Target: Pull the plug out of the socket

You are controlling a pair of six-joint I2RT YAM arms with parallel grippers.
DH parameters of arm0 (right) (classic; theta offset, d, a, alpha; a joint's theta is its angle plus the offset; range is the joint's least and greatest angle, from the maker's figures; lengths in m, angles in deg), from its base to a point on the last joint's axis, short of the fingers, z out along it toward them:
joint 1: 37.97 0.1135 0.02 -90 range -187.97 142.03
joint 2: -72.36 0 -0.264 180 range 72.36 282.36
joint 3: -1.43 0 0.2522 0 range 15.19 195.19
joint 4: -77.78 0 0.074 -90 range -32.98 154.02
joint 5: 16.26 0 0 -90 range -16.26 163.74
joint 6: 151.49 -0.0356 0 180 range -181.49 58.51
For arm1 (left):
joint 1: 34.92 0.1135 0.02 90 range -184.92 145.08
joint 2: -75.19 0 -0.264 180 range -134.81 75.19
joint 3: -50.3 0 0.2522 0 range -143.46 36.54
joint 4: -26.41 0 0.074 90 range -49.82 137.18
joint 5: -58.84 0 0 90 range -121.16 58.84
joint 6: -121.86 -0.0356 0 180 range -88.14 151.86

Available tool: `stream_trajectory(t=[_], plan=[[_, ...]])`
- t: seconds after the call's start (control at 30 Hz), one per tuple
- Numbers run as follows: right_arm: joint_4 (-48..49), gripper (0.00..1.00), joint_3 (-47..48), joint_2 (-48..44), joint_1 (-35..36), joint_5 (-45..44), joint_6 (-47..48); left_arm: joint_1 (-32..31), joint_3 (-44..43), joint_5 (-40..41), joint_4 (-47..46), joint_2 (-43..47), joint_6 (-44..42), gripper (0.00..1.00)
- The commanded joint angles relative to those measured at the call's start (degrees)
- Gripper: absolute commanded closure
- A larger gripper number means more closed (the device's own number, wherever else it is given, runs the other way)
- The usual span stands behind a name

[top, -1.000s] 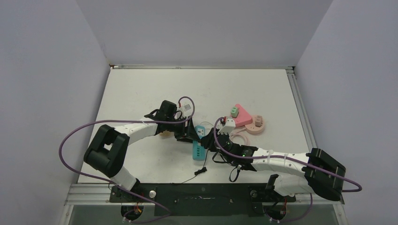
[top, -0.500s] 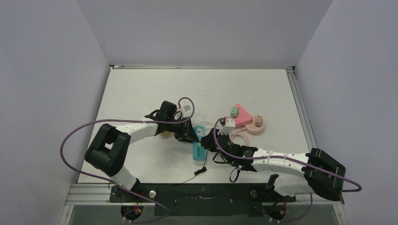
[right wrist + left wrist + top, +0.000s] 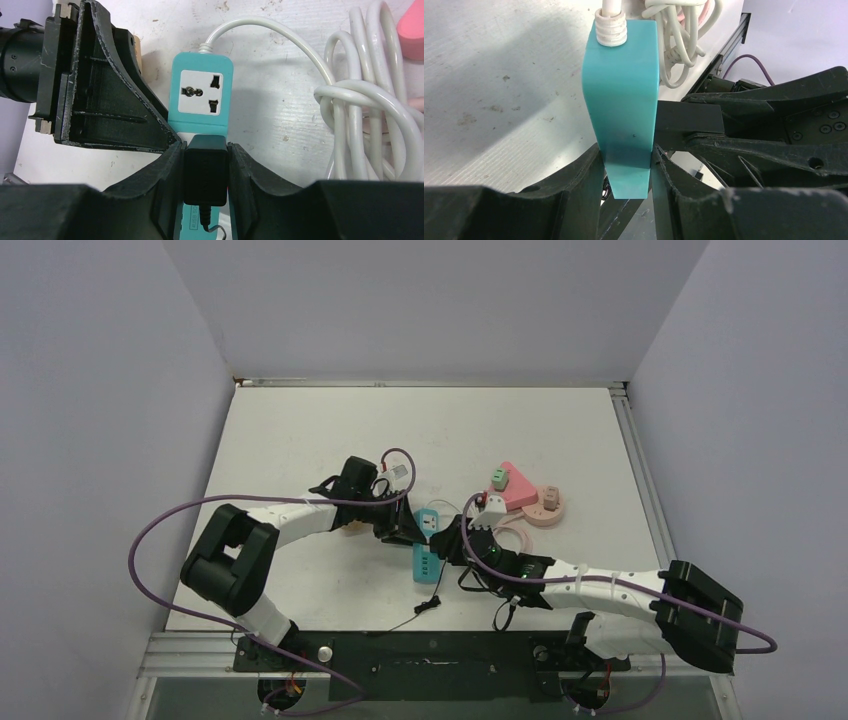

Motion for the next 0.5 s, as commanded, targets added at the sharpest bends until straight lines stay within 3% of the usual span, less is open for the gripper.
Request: stream_trajectory(t=[0.0,0.47], plan=[[3.98,0.95,-0.77,-3.76,0.16,-2.09,-1.27,-0.14,-0.58,-2.26,-2.24,1.71,0.09,1.0],[0.95,0.95,1.45,-2.04,0.78,-3.57,-0.6,-0.23,-0.57,-2.0,-1.93,2.22,-0.05,1.0]])
